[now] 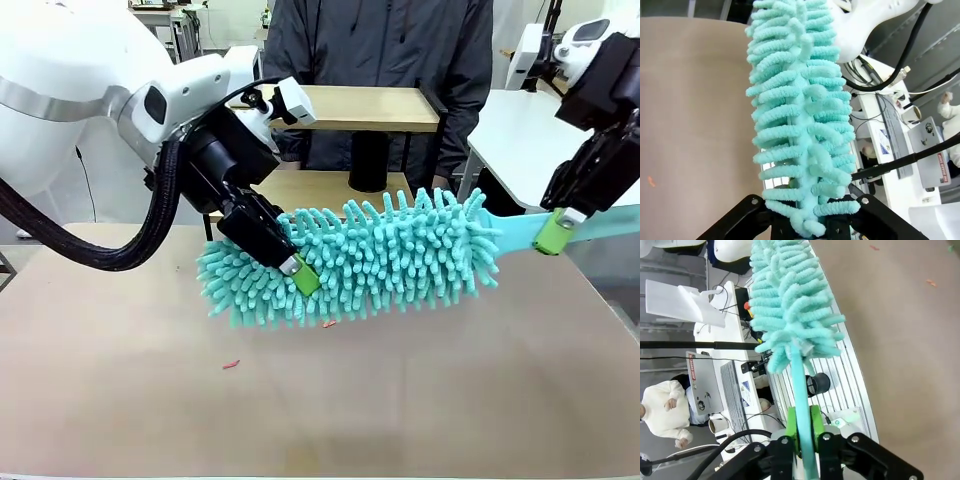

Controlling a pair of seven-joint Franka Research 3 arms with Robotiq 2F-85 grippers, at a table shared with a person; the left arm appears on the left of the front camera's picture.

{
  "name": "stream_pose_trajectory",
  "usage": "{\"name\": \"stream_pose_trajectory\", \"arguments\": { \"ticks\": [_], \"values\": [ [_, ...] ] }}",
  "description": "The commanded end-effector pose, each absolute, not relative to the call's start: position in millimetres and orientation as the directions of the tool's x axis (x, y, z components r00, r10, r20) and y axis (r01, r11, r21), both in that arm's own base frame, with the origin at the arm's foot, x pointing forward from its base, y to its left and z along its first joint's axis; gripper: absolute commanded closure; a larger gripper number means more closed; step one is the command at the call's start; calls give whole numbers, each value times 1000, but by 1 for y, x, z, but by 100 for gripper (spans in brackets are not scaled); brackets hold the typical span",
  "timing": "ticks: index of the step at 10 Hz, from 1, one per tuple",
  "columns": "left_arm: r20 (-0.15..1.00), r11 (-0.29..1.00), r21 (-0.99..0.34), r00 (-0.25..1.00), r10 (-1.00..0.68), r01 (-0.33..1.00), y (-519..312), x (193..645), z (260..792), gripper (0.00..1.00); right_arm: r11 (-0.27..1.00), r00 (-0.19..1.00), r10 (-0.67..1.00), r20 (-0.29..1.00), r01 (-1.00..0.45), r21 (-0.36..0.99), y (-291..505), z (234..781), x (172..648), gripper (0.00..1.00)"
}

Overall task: Clean the shelf.
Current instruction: Hand the Duster back to the human.

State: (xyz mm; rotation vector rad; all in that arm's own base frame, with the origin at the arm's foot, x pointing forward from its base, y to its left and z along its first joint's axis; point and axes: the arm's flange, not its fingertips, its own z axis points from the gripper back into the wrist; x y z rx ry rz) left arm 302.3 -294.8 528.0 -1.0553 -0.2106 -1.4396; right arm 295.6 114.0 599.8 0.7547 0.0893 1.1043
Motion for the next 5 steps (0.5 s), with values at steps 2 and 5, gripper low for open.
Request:
{"name": "stream_pose_trajectory", "arguments": {
  "ticks": [2,5],
  "values": [
    [690,-209,-456,195,-697,865,-288,301,527,100,272,575,691,438,-768,579,102,600,301,0],
    [687,-226,-473,197,-699,851,-278,301,520,100,316,808,82,584,-577,753,57,595,316,6]
  ]
}}
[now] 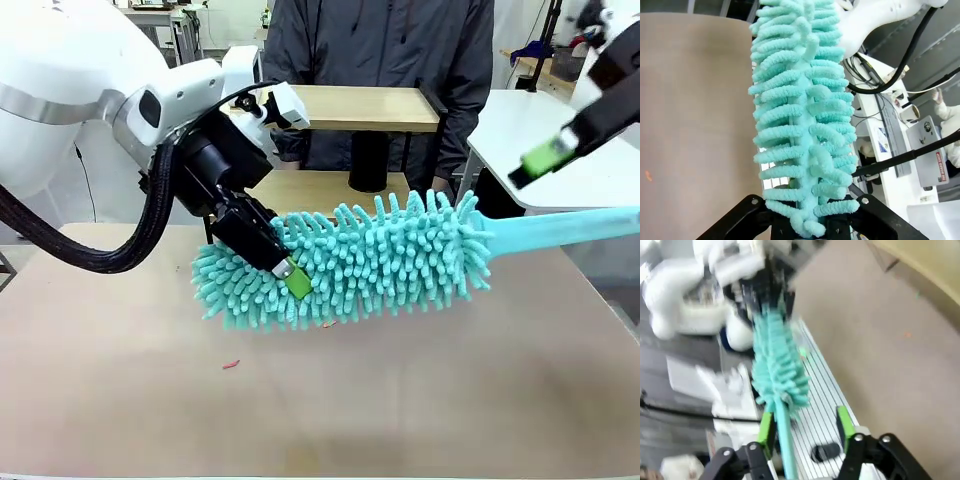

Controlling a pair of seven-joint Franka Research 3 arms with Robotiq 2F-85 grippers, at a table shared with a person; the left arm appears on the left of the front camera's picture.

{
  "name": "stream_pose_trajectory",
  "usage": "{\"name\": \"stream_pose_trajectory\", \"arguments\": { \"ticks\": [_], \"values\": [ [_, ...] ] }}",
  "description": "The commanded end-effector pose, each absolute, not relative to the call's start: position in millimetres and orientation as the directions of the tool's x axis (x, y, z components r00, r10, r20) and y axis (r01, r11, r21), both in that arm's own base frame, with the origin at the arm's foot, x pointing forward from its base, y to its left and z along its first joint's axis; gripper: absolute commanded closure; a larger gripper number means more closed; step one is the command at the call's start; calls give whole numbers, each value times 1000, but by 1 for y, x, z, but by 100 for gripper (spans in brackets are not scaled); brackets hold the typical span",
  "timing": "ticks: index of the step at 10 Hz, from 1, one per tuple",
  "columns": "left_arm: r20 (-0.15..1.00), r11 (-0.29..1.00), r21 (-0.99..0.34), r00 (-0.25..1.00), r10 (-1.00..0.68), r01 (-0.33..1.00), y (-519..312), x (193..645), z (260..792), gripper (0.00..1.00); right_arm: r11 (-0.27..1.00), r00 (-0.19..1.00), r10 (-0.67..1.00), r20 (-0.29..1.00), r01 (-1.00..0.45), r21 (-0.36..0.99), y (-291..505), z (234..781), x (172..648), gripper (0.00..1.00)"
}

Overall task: Clean the shelf.
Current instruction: Hand the Duster back to the human.

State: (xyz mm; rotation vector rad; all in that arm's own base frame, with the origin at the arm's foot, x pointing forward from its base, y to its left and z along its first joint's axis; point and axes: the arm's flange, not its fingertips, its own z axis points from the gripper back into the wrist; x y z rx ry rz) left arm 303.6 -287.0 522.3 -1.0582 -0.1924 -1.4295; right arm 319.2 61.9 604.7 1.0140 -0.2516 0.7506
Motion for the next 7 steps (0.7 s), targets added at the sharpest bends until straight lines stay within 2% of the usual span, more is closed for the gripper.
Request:
{"name": "stream_pose_trajectory", "arguments": {
  "ticks": [1,2,3,4,6,7],
  "values": [
    [688,-224,-487,213,-694,844,-273,305,517,100,320,805,-223,549,-472,822,36,584,324,0],
    [688,-216,-500,234,-687,839,-268,309,515,100,260,765,-440,470,-392,882,12,561,327,0],
    [691,-201,-505,254,-677,839,-261,312,515,100,240,719,-576,388,-305,922,-12,527,325,0],
    [703,-183,-504,278,-655,844,-250,316,518,100,204,734,-611,298,-217,955,-27,484,318,0],
    [733,-150,-505,331,-595,850,-231,326,523,100,216,847,-496,190,-92,972,-32,422,305,0],
    [751,-122,-497,356,-556,859,-218,332,528,100,211,901,-428,64,31,977,-20,403,307,0]
  ]
}}
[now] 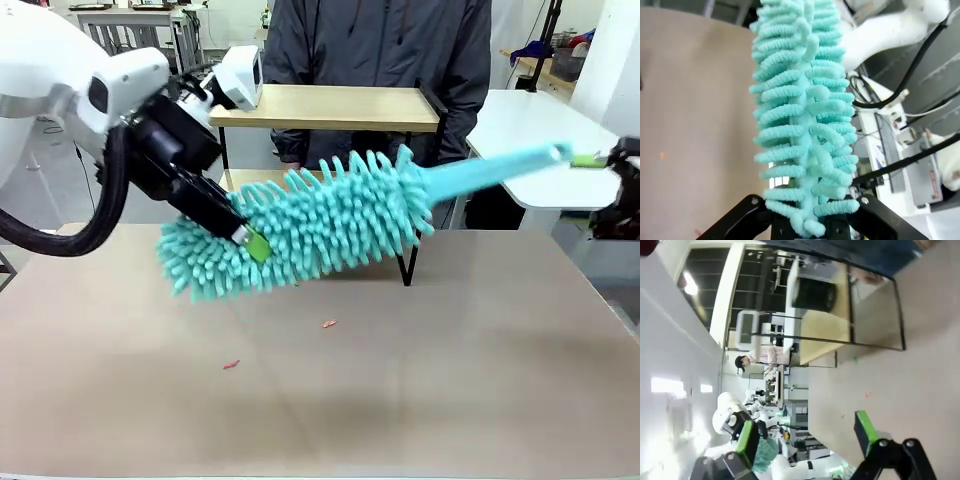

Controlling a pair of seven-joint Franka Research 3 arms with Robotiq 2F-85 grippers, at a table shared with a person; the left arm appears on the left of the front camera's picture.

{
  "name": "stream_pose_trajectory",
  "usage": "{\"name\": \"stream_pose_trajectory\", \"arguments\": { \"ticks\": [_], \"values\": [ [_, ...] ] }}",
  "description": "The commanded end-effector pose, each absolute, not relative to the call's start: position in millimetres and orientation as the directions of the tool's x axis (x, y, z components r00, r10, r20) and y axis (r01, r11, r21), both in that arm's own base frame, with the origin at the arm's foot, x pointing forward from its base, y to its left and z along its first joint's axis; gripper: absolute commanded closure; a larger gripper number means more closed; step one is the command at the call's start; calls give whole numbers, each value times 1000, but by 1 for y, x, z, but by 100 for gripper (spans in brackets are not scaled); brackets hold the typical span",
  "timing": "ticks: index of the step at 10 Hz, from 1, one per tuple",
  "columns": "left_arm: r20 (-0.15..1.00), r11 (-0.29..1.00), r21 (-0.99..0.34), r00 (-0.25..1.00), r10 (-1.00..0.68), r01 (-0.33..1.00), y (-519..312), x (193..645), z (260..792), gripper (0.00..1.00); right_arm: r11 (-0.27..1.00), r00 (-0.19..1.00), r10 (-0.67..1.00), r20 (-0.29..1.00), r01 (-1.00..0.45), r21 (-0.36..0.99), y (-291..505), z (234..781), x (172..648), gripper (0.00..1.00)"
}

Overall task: Clean the shelf.
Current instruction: Hand the Duster back to the human.

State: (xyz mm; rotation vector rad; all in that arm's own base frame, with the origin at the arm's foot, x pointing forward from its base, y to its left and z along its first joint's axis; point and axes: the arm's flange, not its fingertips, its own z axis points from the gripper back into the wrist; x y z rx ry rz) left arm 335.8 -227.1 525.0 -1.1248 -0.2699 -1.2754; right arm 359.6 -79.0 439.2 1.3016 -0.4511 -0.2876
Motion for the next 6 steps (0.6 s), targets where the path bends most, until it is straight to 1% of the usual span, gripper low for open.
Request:
{"name": "stream_pose_trajectory", "arguments": {
  "ticks": [1,2,3,4,5,6],
  "values": [
    [778,-96,-490,385,-496,866,-201,336,538,100,274,867,-434,245,-132,953,-80,465,351,0],
    [836,-54,-455,406,-369,889,-164,336,566,100,274,867,-434,245,-132,953,-80,465,351,0],
    [901,26,-393,391,-190,919,-118,332,598,100,274,867,-434,245,-132,953,-80,465,351,0],
    [920,121,-389,392,2,913,-64,326,621,100,274,867,-434,245,-132,953,-80,465,351,0],
    [881,251,-471,437,181,845,-13,326,628,100,274,867,-434,245,-132,953,-80,465,351,0],
    [765,310,-642,563,312,701,33,330,616,100,274,867,-434,245,-132,953,-80,465,351,0]
  ]
}}
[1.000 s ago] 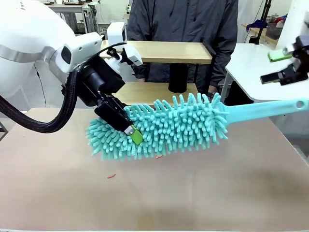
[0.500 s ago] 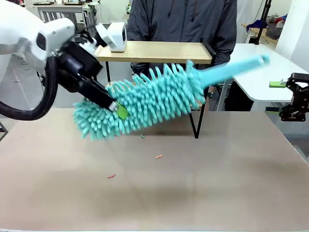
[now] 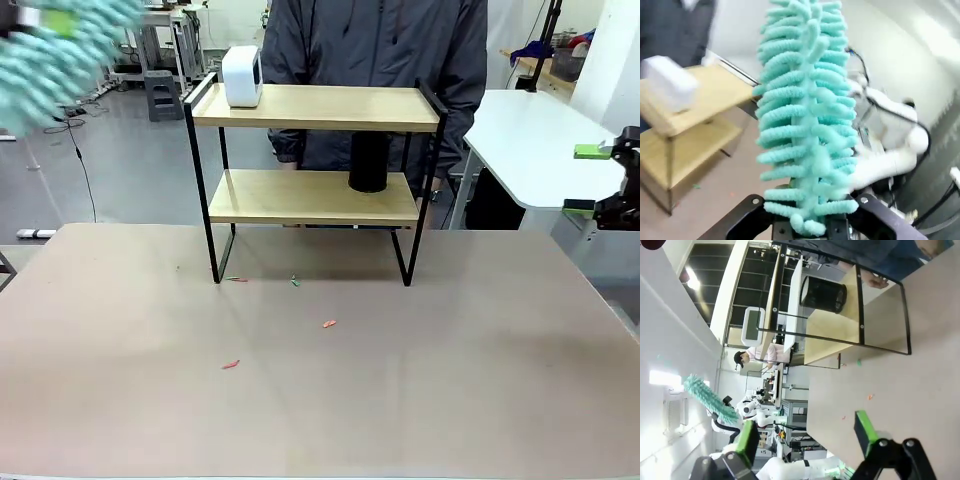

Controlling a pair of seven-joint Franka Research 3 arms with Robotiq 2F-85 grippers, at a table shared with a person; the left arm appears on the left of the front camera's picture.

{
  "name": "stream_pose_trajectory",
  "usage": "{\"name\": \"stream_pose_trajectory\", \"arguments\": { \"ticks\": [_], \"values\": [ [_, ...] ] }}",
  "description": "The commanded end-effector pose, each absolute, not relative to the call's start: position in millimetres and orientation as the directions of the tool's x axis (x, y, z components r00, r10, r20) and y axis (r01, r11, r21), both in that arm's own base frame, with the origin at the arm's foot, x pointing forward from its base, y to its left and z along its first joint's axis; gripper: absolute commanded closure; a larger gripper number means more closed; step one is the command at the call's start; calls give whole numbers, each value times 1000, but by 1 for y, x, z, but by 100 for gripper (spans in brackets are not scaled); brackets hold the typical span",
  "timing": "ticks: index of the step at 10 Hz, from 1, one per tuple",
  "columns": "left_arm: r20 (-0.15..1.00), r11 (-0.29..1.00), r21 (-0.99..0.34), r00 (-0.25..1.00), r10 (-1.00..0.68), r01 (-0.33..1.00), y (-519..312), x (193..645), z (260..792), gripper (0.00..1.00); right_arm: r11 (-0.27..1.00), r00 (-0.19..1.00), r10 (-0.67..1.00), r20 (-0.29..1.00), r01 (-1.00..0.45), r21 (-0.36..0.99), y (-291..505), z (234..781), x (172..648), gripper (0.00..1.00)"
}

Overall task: Clean the shelf.
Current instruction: Hand the Duster back to the human.

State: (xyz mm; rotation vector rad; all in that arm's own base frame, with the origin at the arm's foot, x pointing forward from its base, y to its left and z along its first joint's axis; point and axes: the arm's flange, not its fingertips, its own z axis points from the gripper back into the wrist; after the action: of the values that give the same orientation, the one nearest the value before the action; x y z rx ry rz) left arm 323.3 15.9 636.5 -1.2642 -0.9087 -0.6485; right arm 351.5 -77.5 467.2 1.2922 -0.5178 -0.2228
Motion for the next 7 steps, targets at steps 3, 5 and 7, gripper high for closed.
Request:
{"name": "stream_pose_trajectory", "arguments": {
  "ticks": [3,5,7],
  "values": [
    [400,368,-892,841,364,264,95,356,548,100,274,867,-434,245,-132,953,-80,465,351,0],
    [170,360,-932,938,303,53,105,378,502,100,274,867,-434,245,-132,953,-80,465,351,0],
    [307,396,-903,896,321,167,114,367,492,90,274,867,-434,245,-132,953,-80,465,351,0]
  ]
}}
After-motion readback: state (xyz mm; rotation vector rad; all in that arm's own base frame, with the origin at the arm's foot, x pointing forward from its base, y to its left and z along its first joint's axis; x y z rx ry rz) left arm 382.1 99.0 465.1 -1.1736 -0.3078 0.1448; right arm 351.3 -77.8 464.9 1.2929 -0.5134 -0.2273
